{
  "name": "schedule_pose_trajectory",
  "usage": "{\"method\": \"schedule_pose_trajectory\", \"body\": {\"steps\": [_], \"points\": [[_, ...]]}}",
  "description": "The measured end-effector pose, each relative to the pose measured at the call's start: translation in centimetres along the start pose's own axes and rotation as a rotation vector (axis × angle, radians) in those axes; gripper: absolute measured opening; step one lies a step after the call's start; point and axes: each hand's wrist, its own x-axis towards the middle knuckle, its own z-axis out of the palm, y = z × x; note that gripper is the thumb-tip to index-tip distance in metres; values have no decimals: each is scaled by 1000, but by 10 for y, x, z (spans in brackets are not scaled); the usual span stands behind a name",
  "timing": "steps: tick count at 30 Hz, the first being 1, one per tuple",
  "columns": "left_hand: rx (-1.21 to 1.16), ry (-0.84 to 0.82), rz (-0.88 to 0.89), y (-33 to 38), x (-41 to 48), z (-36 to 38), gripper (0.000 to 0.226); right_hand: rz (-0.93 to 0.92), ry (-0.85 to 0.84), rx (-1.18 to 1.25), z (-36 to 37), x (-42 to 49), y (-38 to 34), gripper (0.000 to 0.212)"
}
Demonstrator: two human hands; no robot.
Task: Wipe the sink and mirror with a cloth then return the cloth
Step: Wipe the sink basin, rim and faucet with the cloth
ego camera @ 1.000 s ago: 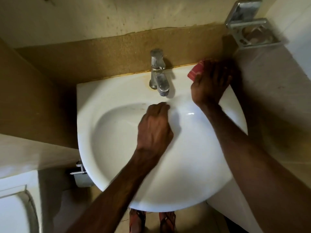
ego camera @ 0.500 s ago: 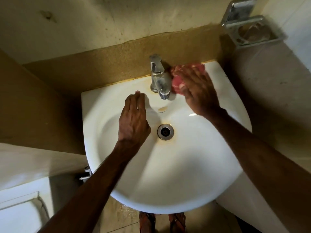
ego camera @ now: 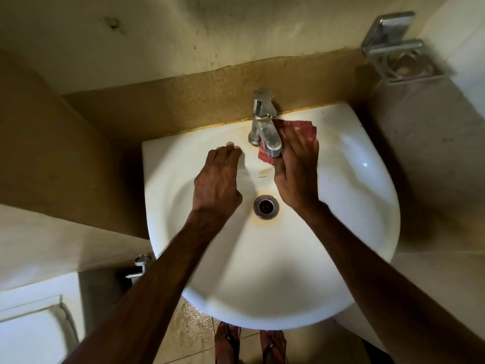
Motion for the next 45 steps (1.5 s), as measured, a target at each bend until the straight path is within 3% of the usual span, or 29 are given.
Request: {"method": "schedule_pose_trajectory", "body": {"steps": [6,11,15,18,21,26,30,35,38,41,45], "points": [[-86,-26,40,-22,14,-13,82,58,98,-42,6,-26,-29,51],[-196,6,49,-30,19,-19,57,-212,16,-132,24,-46,-50,61],[-196,5,40,-27,19,-15,63,-309,46,-122,9,-33,-32,59],[-152,7,48,-21,17,-13,62,-368,-45,-162,-13,-24,5,56],[-121,12,44,-19,16,-10,69,-303,-13,-105,-44,-2,40,29],[-77,15,51,-17,15,-6,72,66,109,-134,-41,26,57,42],[-54,7,36,-12,14,-5,76,-108,4,5,-6,14,4,47],[-35,4,31,-10,14,-7,77,-282,-82,-26,-35,38,55,39],[-28,4,11,-8,11,-6,78,-85,66,-44,-51,49,87,37],[-25,16,0,-6,9,-4,77,138,195,-123,-29,47,59,40],[4,26,-9,-3,8,-3,75,-233,-54,34,-15,36,28,41]]}}
